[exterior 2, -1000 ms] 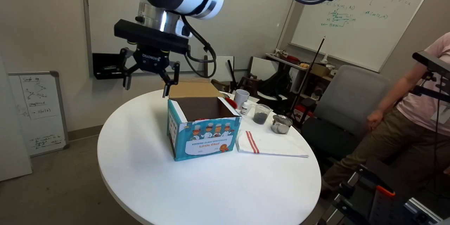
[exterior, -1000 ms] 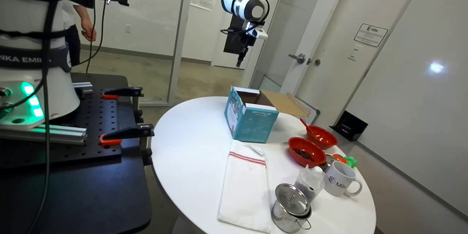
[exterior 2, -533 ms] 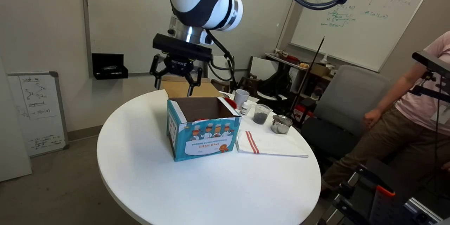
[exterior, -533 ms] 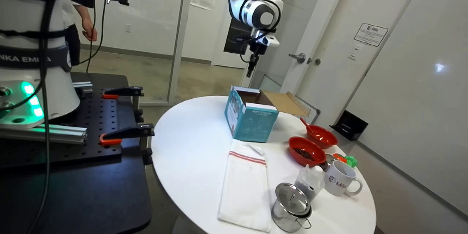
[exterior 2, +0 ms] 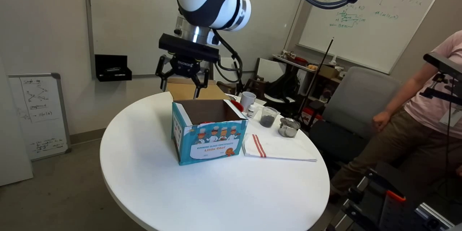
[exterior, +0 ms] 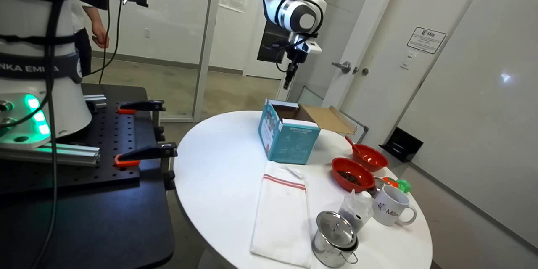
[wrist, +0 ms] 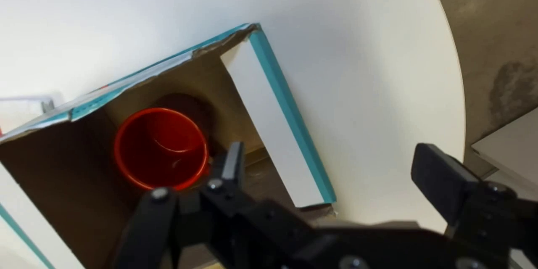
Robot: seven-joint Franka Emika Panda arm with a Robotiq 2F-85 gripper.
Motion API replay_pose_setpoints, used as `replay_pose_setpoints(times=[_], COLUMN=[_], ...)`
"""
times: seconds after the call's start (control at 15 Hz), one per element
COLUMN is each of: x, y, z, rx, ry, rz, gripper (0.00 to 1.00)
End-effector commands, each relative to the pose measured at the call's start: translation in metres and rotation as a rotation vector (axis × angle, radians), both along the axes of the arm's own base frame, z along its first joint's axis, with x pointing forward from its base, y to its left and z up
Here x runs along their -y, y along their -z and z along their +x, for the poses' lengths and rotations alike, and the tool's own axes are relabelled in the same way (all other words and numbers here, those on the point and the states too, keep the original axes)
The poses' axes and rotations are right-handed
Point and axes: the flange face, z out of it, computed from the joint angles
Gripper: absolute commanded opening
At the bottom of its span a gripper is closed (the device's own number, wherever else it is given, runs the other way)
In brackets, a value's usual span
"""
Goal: Remove the orange cup from the box and put it on the table
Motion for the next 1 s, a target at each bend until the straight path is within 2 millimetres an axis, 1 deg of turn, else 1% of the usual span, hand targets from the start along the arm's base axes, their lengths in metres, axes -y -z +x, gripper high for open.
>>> replay_pose_setpoints(times=[0.0, 0.13, 0.27, 0.53, 0.93], x=[0.024, 0.039, 0.051, 0.073, 0.083], y=[0.000, 0.002, 0.008, 0.026, 0.056], z=[0.002, 0.003, 0.004, 0.004, 0.001], rx=[0.003, 0.000, -0.006, -0.038, -0.072], ry=[0.024, 0.040, 0.059, 0.096, 0.116], rz=[0.003, -0.003, -0.009, -0.012, -0.007], gripper=[1.00, 1.00, 1.00, 1.00, 1.00])
